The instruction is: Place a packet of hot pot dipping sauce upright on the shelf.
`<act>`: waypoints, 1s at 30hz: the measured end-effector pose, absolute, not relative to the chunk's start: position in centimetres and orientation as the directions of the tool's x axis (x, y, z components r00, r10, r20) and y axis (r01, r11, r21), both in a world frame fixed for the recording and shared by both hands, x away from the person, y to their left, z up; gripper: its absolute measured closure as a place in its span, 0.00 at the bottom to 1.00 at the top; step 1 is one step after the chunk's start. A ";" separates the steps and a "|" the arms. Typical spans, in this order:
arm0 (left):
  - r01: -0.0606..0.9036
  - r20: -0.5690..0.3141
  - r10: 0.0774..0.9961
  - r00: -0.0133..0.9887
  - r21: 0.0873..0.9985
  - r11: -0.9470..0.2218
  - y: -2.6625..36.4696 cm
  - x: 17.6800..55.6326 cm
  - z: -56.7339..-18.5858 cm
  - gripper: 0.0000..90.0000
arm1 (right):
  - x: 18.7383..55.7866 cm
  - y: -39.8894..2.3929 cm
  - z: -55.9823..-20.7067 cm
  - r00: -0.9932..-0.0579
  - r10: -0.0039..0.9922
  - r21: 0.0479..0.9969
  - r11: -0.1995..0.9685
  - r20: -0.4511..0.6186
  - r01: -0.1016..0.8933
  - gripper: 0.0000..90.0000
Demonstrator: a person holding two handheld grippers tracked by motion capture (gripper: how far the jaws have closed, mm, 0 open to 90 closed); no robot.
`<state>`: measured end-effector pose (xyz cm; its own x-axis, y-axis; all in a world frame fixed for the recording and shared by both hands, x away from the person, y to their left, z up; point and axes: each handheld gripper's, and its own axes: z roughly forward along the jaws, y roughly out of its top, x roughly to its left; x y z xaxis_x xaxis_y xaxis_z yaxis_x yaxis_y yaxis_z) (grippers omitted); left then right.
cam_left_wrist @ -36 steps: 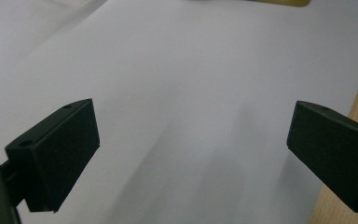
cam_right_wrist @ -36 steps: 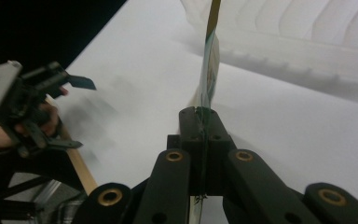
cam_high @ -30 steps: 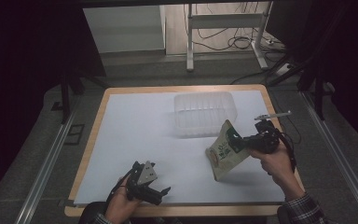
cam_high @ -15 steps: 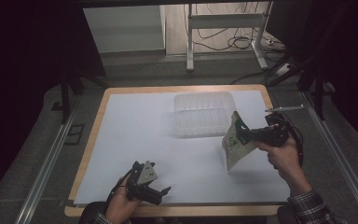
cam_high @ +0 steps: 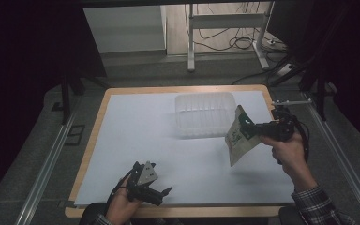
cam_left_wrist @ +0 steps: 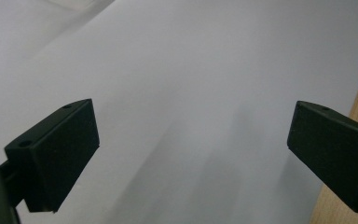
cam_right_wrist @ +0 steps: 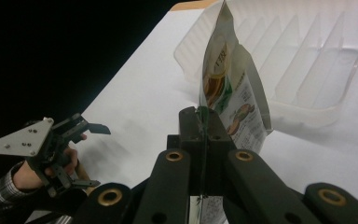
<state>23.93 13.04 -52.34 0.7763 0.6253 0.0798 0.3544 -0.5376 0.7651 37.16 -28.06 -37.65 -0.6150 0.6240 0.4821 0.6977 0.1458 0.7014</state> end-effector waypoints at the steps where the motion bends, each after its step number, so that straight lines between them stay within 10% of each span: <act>1: 0.354 0.080 0.625 0.776 0.765 -0.538 13.0 23.9 -52.3 0.02 | 37.2 -28.1 -37.7 -0.615 0.624 0.701 0.146 0.482 0.698 0.99; 30: 0.366 0.056 0.635 0.770 0.777 -0.512 13.4 24.1 -52.2 0.01 | 40.6 -28.0 -33.9 -0.600 0.652 0.732 0.101 0.463 0.674 0.99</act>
